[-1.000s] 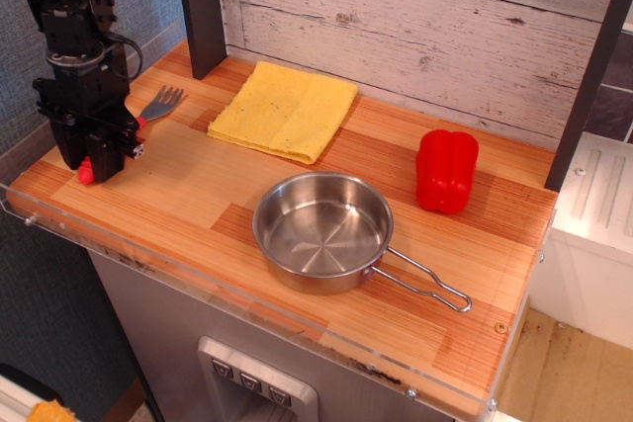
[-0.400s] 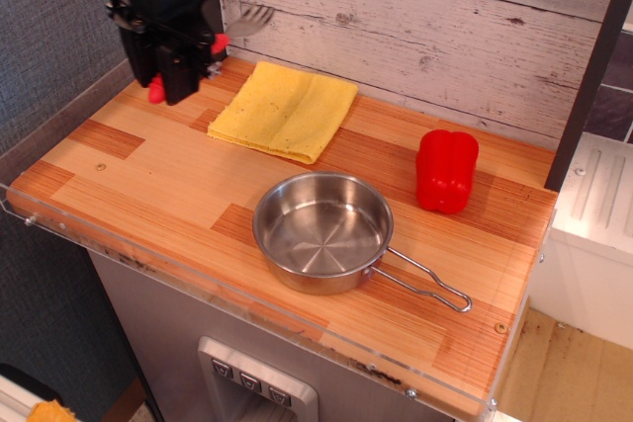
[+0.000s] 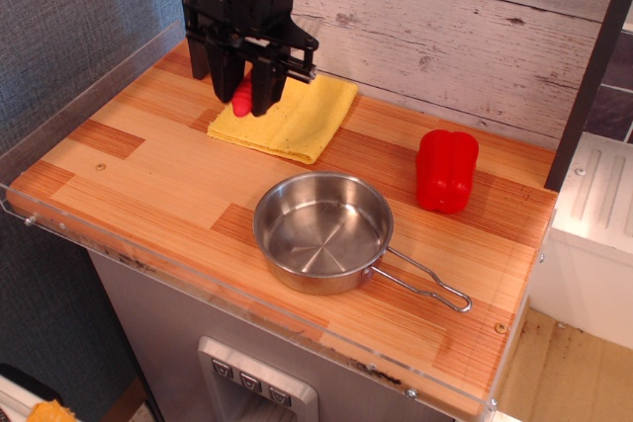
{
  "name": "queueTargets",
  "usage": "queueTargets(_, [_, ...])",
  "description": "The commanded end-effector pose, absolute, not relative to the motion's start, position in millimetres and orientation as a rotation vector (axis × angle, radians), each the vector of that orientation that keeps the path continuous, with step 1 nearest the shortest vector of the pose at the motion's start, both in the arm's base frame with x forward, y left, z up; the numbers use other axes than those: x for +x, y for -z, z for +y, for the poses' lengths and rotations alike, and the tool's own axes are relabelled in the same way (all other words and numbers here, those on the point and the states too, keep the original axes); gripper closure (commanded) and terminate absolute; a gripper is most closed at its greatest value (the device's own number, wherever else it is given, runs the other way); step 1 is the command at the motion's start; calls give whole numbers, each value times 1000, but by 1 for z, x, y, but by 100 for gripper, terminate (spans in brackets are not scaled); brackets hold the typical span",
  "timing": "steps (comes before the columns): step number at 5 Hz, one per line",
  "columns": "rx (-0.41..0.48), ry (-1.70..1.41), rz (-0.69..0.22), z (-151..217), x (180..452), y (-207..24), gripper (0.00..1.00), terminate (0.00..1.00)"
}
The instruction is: Pick red spoon and place it on the yellow cloth
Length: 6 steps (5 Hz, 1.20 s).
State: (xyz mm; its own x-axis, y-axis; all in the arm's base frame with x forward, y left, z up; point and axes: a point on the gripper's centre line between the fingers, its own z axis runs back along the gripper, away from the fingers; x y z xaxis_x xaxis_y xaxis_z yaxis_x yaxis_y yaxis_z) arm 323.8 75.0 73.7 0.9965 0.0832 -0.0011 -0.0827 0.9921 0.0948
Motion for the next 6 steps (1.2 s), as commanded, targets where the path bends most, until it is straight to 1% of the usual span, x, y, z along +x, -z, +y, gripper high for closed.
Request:
queueTargets(1, [85, -35, -11, 97, 330, -62, 100, 0])
queueTargets(2, [92, 44, 3, 108, 334, -52, 100, 0])
queueTargets(3, [90, 67, 10, 114, 337, -46, 100, 0])
queueTargets(4, [75, 52, 41, 112, 336, -43, 0, 0])
queueTargets(5, [64, 81, 36, 107, 336, -50, 0, 0])
queueTargets(6, [63, 113, 14, 102, 332, -62, 0, 0])
